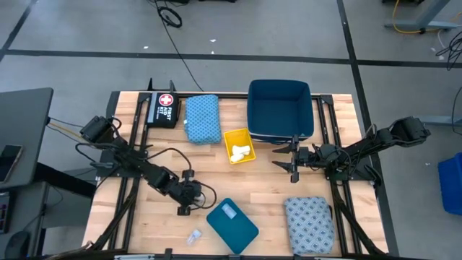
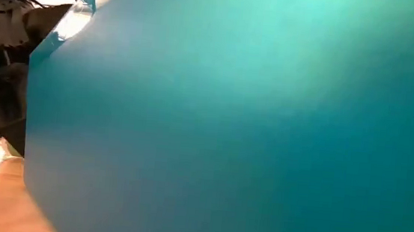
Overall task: Pick & place medical supplies in basket/bin
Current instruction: Put the top transparent medicine bottle into the blue bin
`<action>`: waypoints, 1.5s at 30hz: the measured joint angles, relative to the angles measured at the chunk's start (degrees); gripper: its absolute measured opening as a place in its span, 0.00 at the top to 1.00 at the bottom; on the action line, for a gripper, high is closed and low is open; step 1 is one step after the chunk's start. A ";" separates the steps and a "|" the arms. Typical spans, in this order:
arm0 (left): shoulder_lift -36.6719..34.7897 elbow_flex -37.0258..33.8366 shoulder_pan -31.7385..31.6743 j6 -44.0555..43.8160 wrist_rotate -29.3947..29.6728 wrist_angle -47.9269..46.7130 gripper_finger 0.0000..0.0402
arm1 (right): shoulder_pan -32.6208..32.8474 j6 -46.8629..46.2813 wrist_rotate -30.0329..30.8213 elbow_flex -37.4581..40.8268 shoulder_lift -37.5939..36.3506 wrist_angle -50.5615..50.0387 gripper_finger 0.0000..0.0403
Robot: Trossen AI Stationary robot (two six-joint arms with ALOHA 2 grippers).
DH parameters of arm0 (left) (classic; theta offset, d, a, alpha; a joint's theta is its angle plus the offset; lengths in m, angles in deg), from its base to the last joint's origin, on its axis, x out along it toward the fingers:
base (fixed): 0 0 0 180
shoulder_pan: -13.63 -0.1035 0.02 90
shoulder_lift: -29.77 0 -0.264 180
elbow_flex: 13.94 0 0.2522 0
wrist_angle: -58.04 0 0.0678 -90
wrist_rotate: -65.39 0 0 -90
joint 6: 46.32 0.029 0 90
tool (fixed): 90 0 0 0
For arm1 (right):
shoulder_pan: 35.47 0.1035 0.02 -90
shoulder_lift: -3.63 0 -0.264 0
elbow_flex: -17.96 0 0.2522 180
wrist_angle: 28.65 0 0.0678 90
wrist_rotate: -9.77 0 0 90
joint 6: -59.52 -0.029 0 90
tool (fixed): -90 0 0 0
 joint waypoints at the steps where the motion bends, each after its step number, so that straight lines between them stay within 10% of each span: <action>1: 0.01 0.00 0.30 0.17 0.73 0.27 0.69 | 0.00 0.00 0.00 0.00 -0.01 -0.01 0.48; 17: -5.78 -0.04 3.57 17.60 14.15 18.91 0.69 | 0.00 -0.02 -0.04 0.00 -0.01 -0.10 0.48; 27: -3.03 -0.07 -1.51 27.38 -2.23 42.99 0.69 | -0.02 -0.04 -0.22 0.00 -0.01 -0.36 0.48; 45: 10.92 6.67 -4.02 23.37 -19.04 48.60 0.69 | -0.02 -0.04 -0.07 0.00 -0.01 -0.42 0.48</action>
